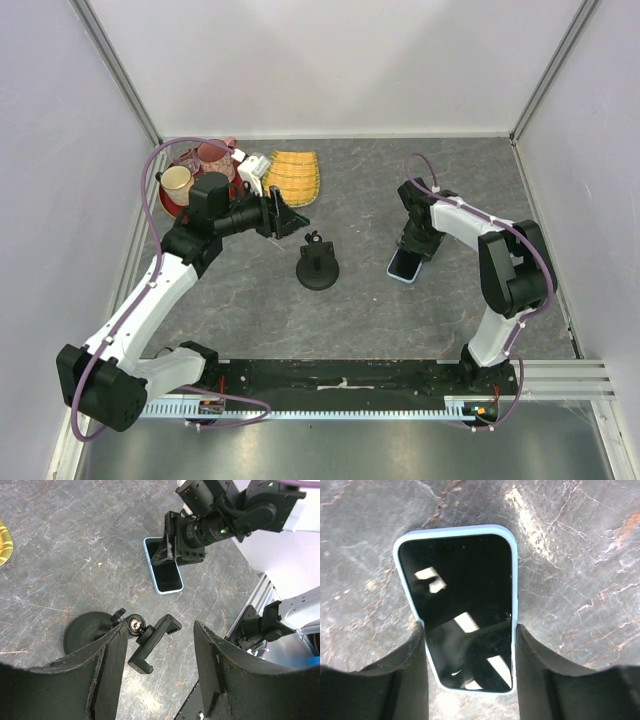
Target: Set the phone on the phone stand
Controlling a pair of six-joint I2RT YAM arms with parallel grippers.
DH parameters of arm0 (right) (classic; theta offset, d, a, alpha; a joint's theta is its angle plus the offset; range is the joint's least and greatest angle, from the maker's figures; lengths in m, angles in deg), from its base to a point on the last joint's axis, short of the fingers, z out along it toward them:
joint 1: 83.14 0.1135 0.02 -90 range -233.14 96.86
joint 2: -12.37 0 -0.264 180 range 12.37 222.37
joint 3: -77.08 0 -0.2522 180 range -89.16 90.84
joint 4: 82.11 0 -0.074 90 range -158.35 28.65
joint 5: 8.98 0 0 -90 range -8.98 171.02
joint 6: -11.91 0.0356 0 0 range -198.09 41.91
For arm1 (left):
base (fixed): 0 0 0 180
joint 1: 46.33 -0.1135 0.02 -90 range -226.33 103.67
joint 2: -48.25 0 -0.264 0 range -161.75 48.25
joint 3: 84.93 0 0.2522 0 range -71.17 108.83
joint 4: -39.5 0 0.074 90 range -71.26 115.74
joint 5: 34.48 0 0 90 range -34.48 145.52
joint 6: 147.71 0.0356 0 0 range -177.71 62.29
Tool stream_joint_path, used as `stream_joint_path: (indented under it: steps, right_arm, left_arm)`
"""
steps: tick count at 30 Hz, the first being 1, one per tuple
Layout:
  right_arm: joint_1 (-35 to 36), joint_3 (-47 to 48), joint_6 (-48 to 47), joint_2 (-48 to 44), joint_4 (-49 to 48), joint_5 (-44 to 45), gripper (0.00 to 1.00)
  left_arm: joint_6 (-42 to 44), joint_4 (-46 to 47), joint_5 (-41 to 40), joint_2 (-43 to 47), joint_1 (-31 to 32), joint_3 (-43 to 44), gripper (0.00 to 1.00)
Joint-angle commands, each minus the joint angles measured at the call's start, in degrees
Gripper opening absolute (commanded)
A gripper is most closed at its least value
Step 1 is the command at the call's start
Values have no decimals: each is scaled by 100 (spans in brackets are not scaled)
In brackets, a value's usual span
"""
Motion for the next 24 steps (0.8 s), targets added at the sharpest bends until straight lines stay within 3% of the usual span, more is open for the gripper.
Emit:
stream_joint_path:
  steps: [1,11,13,14,15,17,19,24]
  right_arm:
    - [-6,128,-41,170,144,14,0]
    - [2,-74,-480,-418,-172,32,0]
    - [2,-319,-594,-646,-505,-13,8]
    - [11,-424,-630,-926,-619,-31,13]
    - [11,-599,-648,-1068,-794,-39,28]
    - [11,-689,-779,-1349,-866,-13,46]
    - [11,-715,-806,-1421,-832,74,97]
    - [11,-207,-569,-930,-296,-101,98]
  left_arm:
    - [-168,214,127,-13,-25,5,61]
    - [-194,240,205,-100,-33,-4,61]
    - [-194,249,188,-118,-33,-4,61]
    - [-194,240,205,-118,-33,-4,61]
    - [-203,240,214,-127,-33,-4,61]
    - [-212,258,241,-118,-33,5,61]
    - [-212,267,223,-109,-25,-4,60]
    - [-229,267,258,-144,-33,-4,61]
